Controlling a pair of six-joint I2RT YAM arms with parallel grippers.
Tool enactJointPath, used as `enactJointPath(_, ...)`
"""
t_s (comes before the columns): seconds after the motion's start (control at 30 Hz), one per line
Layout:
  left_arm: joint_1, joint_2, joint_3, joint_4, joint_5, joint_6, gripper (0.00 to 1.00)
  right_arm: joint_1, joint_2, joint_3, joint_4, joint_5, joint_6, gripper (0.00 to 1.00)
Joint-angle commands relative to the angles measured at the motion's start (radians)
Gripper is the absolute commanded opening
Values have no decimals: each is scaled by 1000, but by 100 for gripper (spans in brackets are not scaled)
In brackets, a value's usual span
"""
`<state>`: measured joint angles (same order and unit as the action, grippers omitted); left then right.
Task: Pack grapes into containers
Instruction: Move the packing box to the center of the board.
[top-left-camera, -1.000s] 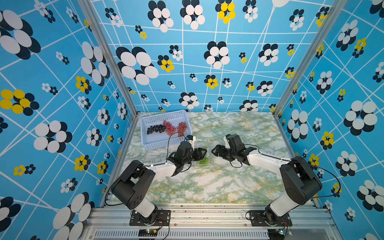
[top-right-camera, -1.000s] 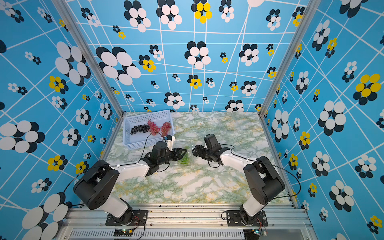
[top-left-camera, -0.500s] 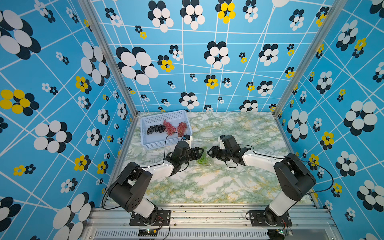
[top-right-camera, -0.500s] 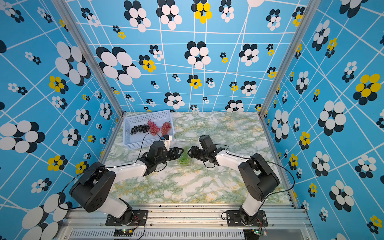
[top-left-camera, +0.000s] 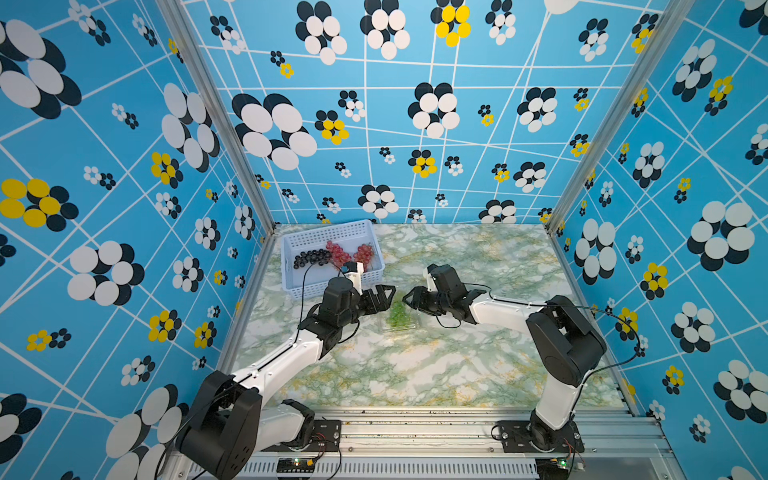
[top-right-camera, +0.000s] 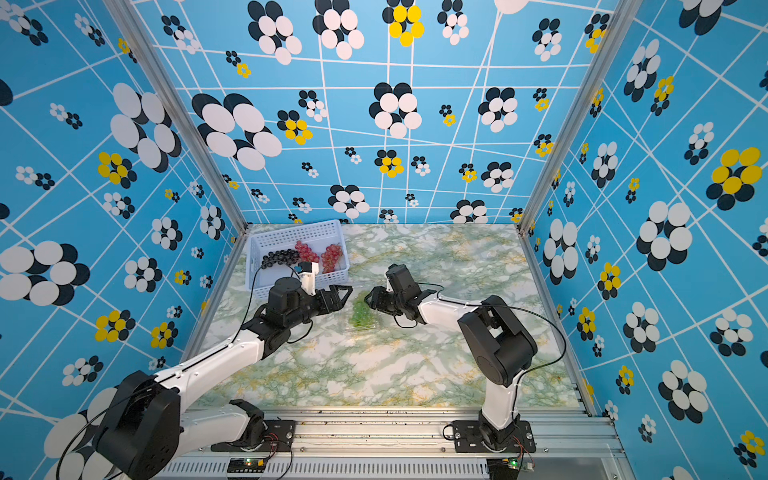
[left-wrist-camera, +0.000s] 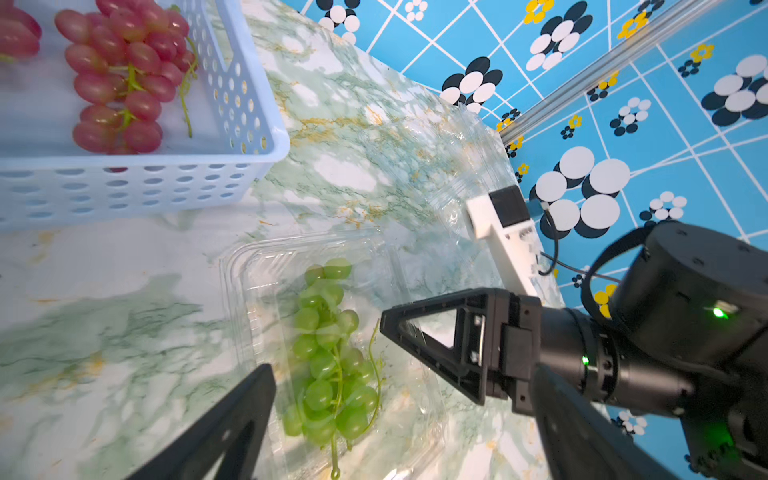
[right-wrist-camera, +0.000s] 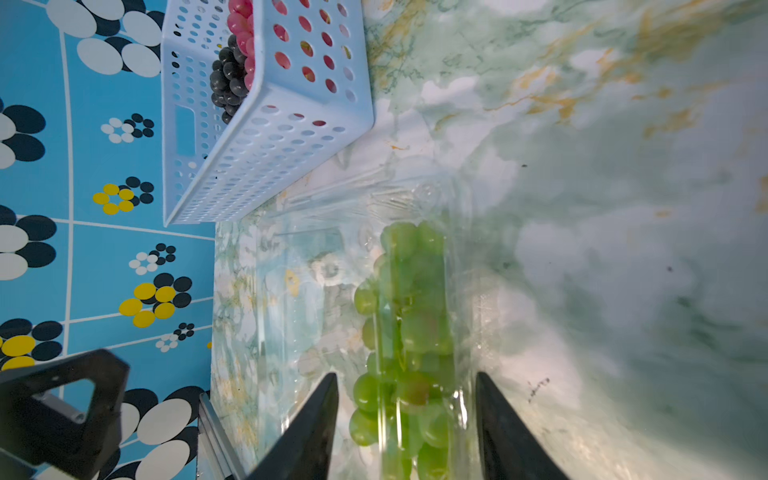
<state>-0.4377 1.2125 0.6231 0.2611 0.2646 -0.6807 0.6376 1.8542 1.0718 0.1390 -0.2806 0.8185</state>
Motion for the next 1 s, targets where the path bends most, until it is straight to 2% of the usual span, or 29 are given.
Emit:
enactJointPath(0.0, 7, -30, -29, -78, 35, -14, 100, 13, 58, 56, -9, -3, 28, 52)
enactJointPath(0.2, -9, 22, -54, 17, 58, -116, 100, 14, 78, 91, -27, 3, 20, 54)
enactJointPath(0.5, -15, 165, 78, 17, 37, -147, 100, -5, -6, 19, -26, 23, 1, 56)
enactJointPath(0.73, -19, 266, 120, 55, 35, -180, 100, -18, -45, -42, 10, 20, -1, 57)
enactJointPath(0.97, -34, 344, 153, 66, 34, -169, 100, -23, -113, -164, 143, 14, 11, 57)
